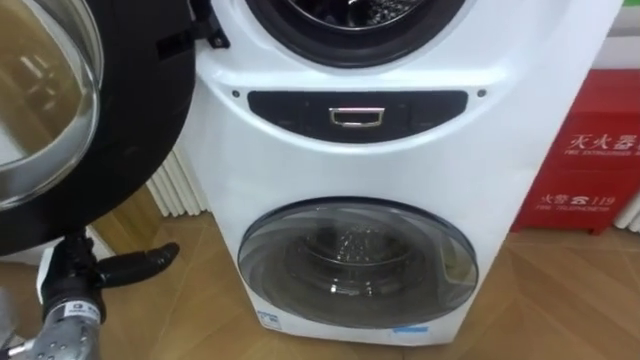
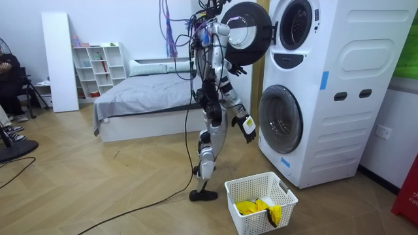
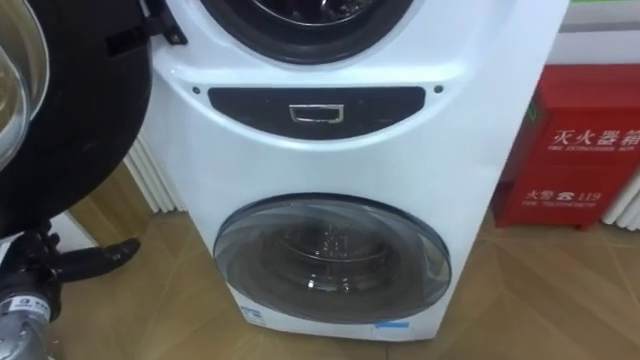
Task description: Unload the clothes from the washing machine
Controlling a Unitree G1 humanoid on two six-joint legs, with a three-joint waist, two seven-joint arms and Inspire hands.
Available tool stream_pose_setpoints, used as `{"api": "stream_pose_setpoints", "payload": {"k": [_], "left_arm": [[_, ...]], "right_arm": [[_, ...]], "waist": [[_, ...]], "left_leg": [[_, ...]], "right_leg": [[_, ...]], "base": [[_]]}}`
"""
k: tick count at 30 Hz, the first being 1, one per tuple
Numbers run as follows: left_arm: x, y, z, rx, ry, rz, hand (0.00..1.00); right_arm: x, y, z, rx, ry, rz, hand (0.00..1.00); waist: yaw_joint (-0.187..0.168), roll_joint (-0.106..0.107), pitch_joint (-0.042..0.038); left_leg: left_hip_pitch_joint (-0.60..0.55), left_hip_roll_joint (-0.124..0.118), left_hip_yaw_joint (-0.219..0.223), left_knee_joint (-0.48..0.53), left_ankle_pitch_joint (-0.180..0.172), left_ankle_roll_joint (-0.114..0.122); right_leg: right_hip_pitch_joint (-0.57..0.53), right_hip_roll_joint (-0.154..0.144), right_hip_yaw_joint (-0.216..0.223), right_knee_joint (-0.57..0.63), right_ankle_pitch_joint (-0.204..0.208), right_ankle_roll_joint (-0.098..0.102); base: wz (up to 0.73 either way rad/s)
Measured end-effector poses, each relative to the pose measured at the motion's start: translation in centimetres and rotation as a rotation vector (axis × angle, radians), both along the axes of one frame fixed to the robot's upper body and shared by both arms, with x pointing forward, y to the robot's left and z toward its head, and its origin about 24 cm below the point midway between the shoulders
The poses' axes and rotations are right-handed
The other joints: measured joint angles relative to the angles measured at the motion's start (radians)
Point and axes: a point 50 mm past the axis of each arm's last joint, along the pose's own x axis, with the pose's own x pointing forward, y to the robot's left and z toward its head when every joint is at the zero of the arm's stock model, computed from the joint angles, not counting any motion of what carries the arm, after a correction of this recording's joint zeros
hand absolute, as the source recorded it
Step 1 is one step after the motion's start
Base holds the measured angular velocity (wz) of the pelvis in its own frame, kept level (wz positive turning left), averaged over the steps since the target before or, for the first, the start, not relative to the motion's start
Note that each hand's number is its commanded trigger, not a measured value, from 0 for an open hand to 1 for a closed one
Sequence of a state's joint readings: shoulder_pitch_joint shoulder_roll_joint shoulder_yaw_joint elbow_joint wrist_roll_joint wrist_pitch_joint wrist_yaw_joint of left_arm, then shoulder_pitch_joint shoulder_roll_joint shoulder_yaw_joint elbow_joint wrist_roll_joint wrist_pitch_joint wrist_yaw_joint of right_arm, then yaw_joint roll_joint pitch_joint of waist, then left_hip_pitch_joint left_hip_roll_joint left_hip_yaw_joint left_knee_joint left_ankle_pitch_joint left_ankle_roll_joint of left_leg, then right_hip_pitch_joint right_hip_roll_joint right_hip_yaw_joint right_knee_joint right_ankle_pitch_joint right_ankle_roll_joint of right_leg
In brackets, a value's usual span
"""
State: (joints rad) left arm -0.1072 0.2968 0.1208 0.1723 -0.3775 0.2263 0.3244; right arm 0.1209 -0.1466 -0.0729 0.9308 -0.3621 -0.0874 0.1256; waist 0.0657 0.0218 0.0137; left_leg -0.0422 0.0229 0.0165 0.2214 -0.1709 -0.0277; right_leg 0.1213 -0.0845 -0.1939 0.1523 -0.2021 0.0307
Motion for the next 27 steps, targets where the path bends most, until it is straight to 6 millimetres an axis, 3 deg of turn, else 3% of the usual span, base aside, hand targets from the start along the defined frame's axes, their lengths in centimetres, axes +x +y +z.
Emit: {"api": "stream_pose_setpoints", "payload": {"k": [12, 14, 15, 16, 17, 18, 19, 20, 22, 27], "left_arm": [[0.2, -0.7, 0.6, 0.016, -0.021, -0.021, 0.00], [0.3, -1.3, 0.7, 0.026, -0.024, -0.025, 0.00], [0.3, -1.4, 0.8, 0.028, -0.027, -0.026, 0.00], [0.3, -1.3, 1.1, 0.035, -0.036, -0.011, 0.00], [0.2, -1.0, 1.1, 0.028, -0.039, 0.017, 0.00], [0.1, -1.0, 1.0, 0.010, -0.035, 0.022, 0.00], [0.2, -1.1, 0.9, -0.040, -0.042, 0.025, 0.00], [0.2, -1.1, 1.0, -0.105, -0.054, 0.030, 0.00], [0.2, -0.9, 1.2, -0.203, -0.078, 0.054, 0.00], [0.6, -0.7, 1.7, -0.401, -0.122, 0.103, 0.00]], "right_arm": [[0.0, 0.1, 0.0, 0.014, -0.004, -0.007, 0.00], [-0.5, -0.1, -0.1, 0.013, 0.009, -0.017, 0.00], [-0.6, -0.1, -0.2, 0.013, 0.010, -0.018, 0.00], [-0.5, 0.1, -0.2, 0.019, 0.006, -0.019, 0.00], [-0.1, -0.1, 0.0, 0.011, -0.008, -0.022, 0.00], [-0.4, -0.3, 0.0, 0.003, -0.005, -0.029, 0.00], [-0.9, -0.4, -0.1, -0.009, 0.003, -0.040, 0.00], [-1.5, -0.5, -0.3, -0.015, 0.023, -0.053, 0.00], [-1.8, -0.3, -0.4, -0.006, 0.036, -0.068, 0.00], [-2.1, 1.0, -0.7, 0.035, 0.042, -0.073, 0.00]], "waist": [[0.011, -0.001, 0.0035], [0.012, 0.008, 0.0093], [0.012, 0.016, 0.0137], [0.017, 0.017, 0.0147], [0.004, 0.020, 0.0152], [-0.012, 0.025, 0.0139], [-0.013, 0.022, 0.0121], [-0.010, 0.022, 0.0122], [-0.007, 0.013, 0.0118], [-0.009, -0.015, -0.0006]], "left_leg": [[-0.012, -0.004, -0.031, -0.001, 0.000, 0.000], [-0.010, 0.008, -0.084, -0.003, 0.001, 0.000], [-0.008, 0.025, -0.116, -0.003, 0.001, 0.000], [-0.017, 0.032, -0.167, 0.001, 0.000, -0.001], [-0.020, 0.039, -0.187, 0.001, -0.004, -0.009], [-0.017, 0.036, -0.180, -0.004, 0.000, -0.015], [-0.007, 0.041, -0.138, -0.019, 0.008, -0.021], [0.011, 0.050, -0.096, -0.034, 0.007, -0.021], [0.031, 0.053, -0.063, -0.042, 0.007, -0.021], [0.042, 0.048, -0.037, -0.042, 0.007, -0.022]], "right_leg": [[-0.005, 0.001, -0.002, 0.009, 0.003, -0.001], [-0.044, 0.008, -0.013, 0.094, 0.000, 0.000], [-0.066, 0.017, -0.004, 0.116, -0.020, 0.000], [-0.115, 0.039, 0.050, 0.047, -0.021, -0.015], [-0.166, 0.050, 0.051, 0.003, 0.068, -0.042], [-0.159, 0.049, 0.035, 0.012, 0.081, -0.039], [-0.141, 0.051, 0.034, 0.010, 0.081, -0.039], [-0.130, 0.057, 0.040, 0.005, 0.081, -0.039], [-0.120, 0.065, 0.055, -0.001, 0.081, -0.039], [-0.120, 0.066, 0.073, -0.001, 0.081, -0.040]], "base": [[0.07], [0.08], [-0.10], [-0.15], [0.00], [0.20], [0.22], [0.00], [-0.24], [-0.17]]}}
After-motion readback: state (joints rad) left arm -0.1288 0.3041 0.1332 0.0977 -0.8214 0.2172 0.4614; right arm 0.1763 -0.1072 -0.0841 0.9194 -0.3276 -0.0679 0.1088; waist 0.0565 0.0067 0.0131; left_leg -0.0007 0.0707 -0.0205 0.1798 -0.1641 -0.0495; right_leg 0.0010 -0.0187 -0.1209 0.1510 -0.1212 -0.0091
